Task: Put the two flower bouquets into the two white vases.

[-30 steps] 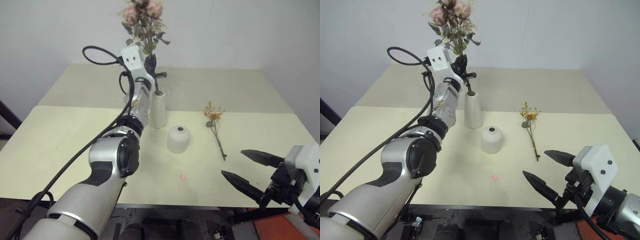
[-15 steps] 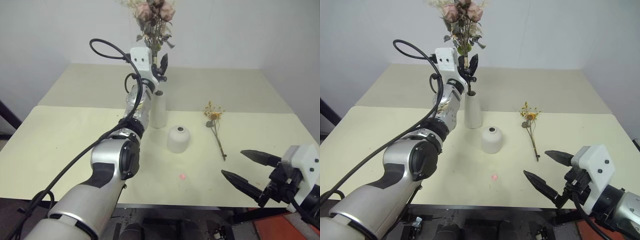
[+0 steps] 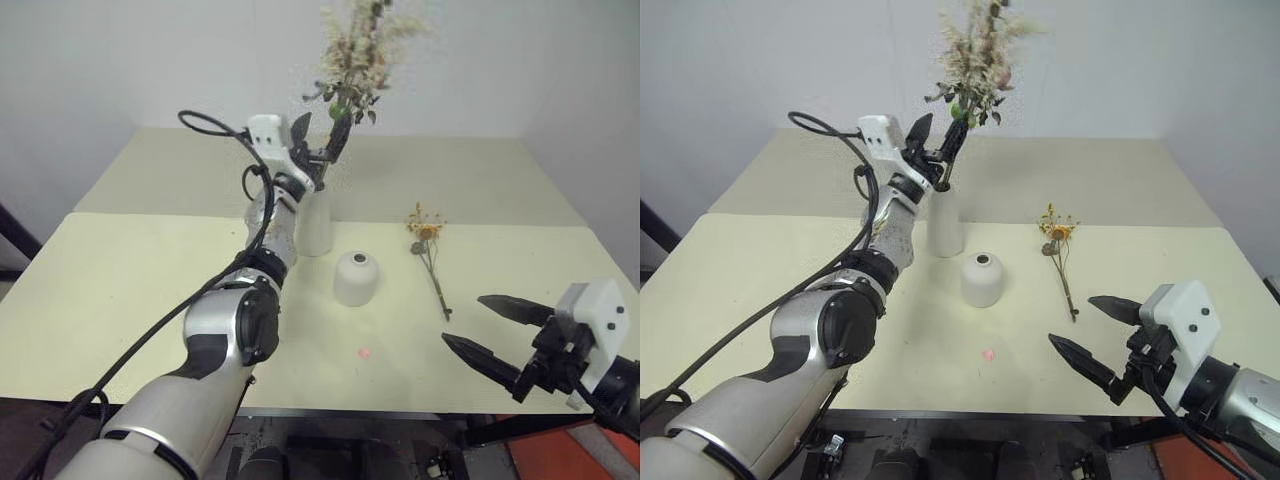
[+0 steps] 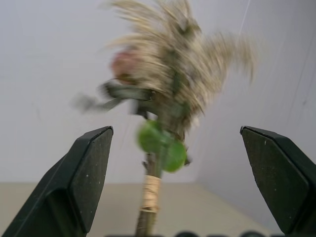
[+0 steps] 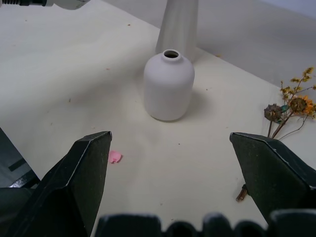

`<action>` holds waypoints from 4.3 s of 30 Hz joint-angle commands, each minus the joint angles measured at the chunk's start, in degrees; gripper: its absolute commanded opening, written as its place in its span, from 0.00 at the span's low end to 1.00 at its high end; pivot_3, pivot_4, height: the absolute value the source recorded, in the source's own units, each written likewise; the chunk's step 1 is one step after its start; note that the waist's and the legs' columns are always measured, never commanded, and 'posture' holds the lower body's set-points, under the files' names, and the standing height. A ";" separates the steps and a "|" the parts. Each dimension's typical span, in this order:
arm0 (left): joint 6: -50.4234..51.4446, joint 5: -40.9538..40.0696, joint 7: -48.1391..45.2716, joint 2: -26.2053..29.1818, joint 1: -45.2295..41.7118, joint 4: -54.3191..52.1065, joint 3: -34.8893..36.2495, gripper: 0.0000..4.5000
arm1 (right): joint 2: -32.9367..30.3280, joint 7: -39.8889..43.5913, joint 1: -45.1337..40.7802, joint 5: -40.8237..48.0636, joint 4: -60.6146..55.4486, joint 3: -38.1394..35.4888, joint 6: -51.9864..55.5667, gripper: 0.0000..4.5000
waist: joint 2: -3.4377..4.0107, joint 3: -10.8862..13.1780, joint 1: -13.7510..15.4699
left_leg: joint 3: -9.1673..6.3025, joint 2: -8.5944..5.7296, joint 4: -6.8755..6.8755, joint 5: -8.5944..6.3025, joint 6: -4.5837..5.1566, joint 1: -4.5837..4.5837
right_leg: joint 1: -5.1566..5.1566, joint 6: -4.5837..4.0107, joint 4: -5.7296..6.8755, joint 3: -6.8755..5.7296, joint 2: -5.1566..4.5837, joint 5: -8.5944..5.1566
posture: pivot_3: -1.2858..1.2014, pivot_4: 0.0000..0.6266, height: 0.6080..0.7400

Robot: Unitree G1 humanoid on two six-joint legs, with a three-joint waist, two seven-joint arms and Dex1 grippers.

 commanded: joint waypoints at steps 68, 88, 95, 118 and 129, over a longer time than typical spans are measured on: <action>42.73 -14.01 -18.47 39.35 59.64 -87.17 -14.21 1.00 | 22.64 -3.58 -70.25 -46.67 63.42 29.79 -7.15 0.00 | 0.15 -0.09 -2.60 | -0.03 0.12 -0.08 0.02 -0.03 -0.71 | -1.11 -0.23 0.66 -0.02 0.00 0.10 | 0.52 0.24 1.00; 44.66 -15.67 -18.77 41.13 61.62 -88.15 -12.38 1.00 | 48.29 -13.84 -56.73 -26.84 32.44 30.24 -15.46 0.00 | 0.22 -0.12 -2.77 | 0.01 0.12 -0.09 0.16 -0.23 -0.98 | -1.76 -0.29 1.11 0.03 0.01 0.12 | 0.52 0.24 1.00; 44.65 -15.63 -18.33 41.49 61.69 -88.43 -12.67 1.00 | 49.40 -14.64 -52.60 -26.78 31.68 33.43 -16.00 0.00 | 0.23 -0.13 -3.08 | 0.04 0.13 -0.09 0.16 -0.23 -0.90 | -1.75 -0.30 1.10 0.06 0.04 0.11 | 0.52 0.24 1.00; 44.89 -16.28 -17.49 43.16 63.54 -89.70 -10.89 1.00 | 50.04 -10.13 -52.46 -29.67 42.80 35.92 -24.87 0.00 | 0.23 -0.13 -2.97 | 0.04 0.15 -0.10 0.16 -0.23 -0.89 | -1.75 -0.32 1.09 0.05 0.05 0.10 | 0.52 0.24 1.00; 44.10 -15.91 -17.74 42.71 63.68 -88.94 -11.17 1.00 | 49.71 -8.61 -51.91 -30.25 43.43 36.57 -26.26 0.00 | 0.23 -0.13 -2.94 | 0.04 0.15 -0.09 0.16 -0.24 -0.86 | -1.75 -0.32 1.09 0.05 0.05 0.10 | 0.52 0.24 1.00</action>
